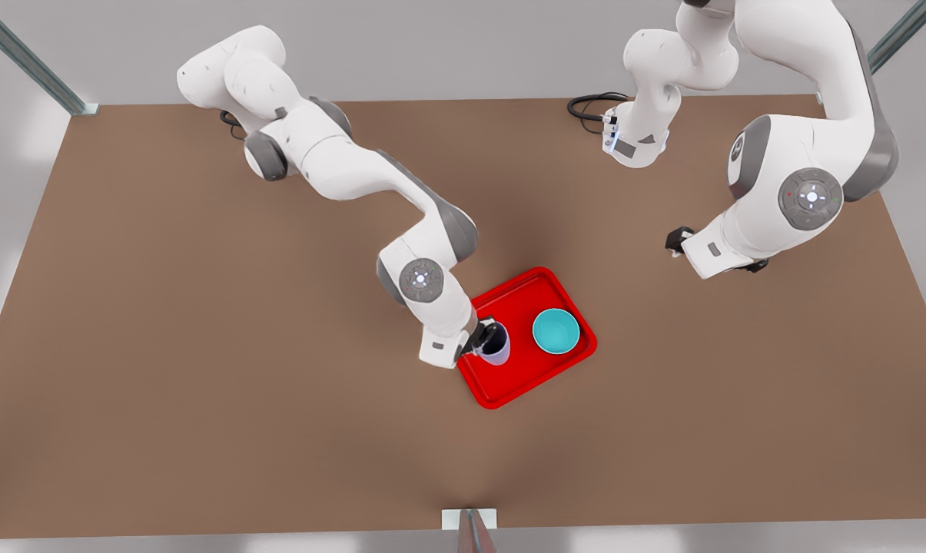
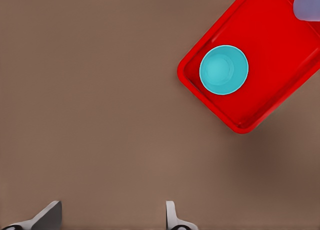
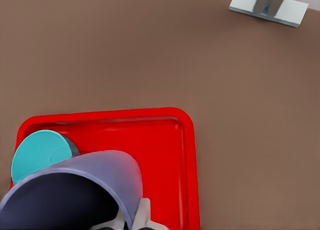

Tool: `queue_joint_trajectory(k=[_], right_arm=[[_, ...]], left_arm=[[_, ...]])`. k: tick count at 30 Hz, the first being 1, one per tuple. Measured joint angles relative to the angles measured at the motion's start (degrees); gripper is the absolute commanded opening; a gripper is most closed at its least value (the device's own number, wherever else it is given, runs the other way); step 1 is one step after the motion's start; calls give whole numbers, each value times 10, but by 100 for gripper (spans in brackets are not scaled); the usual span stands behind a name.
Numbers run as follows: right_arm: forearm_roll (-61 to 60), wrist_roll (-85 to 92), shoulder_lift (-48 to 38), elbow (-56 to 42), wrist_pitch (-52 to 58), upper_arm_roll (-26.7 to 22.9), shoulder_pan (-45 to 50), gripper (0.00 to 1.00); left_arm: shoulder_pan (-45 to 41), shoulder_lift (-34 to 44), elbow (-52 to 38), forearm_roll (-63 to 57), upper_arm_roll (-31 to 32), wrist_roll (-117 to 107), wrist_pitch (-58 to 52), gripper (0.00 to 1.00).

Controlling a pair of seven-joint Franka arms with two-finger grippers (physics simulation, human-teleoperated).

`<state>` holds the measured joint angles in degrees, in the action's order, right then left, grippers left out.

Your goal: Place the bowl on the tray with the left arm and the cup on the tray with the right arm

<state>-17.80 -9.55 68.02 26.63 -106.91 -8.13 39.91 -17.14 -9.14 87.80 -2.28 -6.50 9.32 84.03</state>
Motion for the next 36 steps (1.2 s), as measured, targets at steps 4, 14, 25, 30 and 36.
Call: queue_joint_trajectory(k=[4, 14, 25, 30, 36], right_arm=[[1, -5, 23, 0, -21, 0, 11, 21], [14, -27, 60, 1, -37, -4, 25, 100], [15, -31, 62, -3, -46, -4, 24, 100], [10, -69, 26, -6, 22, -3, 4, 100], [29, -75, -143, 76, 169, -12, -101, 100]], left_arm=[[1, 0, 0, 0, -1, 0, 0, 100], [1, -4, 1, 0, -1, 0, -2, 100], [1, -4, 0, 0, 0, 0, 1, 100], [1, -4, 0, 0, 0, 0, 2, 100], [1, -3, 0, 0, 0, 0, 0, 100]])
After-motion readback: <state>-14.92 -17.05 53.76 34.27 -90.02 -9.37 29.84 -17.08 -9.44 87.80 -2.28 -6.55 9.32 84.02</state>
